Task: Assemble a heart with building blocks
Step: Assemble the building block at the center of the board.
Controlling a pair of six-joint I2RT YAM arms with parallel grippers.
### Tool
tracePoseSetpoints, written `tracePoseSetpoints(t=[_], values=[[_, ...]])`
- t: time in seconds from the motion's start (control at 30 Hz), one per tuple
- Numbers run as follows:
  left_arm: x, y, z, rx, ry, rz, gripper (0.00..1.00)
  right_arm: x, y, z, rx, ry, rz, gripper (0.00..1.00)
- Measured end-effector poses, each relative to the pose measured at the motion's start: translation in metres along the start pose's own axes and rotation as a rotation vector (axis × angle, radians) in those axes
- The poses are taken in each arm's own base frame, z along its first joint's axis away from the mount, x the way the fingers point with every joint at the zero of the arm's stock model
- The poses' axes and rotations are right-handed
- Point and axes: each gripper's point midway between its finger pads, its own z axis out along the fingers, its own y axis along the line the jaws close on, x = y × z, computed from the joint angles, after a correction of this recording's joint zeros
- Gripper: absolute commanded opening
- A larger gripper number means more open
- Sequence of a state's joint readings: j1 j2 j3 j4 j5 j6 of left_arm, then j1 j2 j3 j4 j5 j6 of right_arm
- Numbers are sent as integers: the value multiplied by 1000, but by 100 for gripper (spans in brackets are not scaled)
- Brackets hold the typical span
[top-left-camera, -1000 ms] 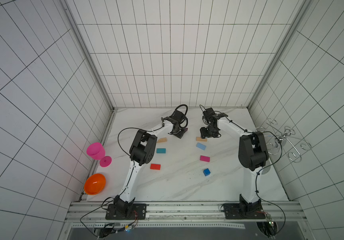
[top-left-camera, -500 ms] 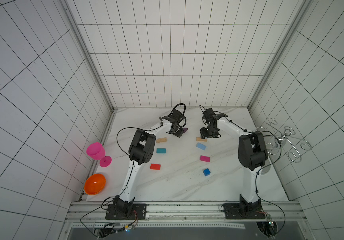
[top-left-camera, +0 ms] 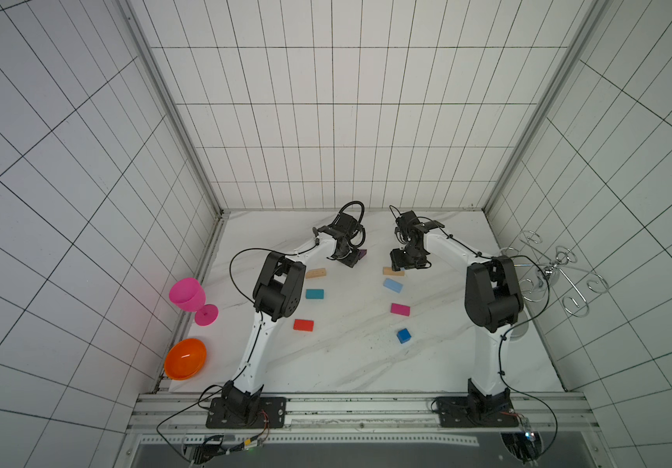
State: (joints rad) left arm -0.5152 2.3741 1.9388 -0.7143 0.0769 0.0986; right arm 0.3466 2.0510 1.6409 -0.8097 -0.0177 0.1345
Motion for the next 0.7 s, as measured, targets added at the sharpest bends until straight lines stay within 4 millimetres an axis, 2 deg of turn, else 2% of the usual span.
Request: tracePoseSetpoints(t=[0.4, 0.47, 0.53, 0.57, 0.7], values=[[0, -7, 1, 4, 1, 19, 42, 0, 1, 0, -6, 1, 5, 41], [0, -7, 1, 3, 1, 19, 51, 0, 2, 0, -9, 1, 6, 41], [0, -7, 1, 0, 1, 18, 70, 0, 2, 0, -13, 3, 7, 41], [0, -6, 2, -1, 3, 21, 75, 0, 3, 0, -15, 2, 7, 41], [-2, -5, 4, -6, -4, 18, 84, 1, 3, 0, -18, 3, 7, 41]])
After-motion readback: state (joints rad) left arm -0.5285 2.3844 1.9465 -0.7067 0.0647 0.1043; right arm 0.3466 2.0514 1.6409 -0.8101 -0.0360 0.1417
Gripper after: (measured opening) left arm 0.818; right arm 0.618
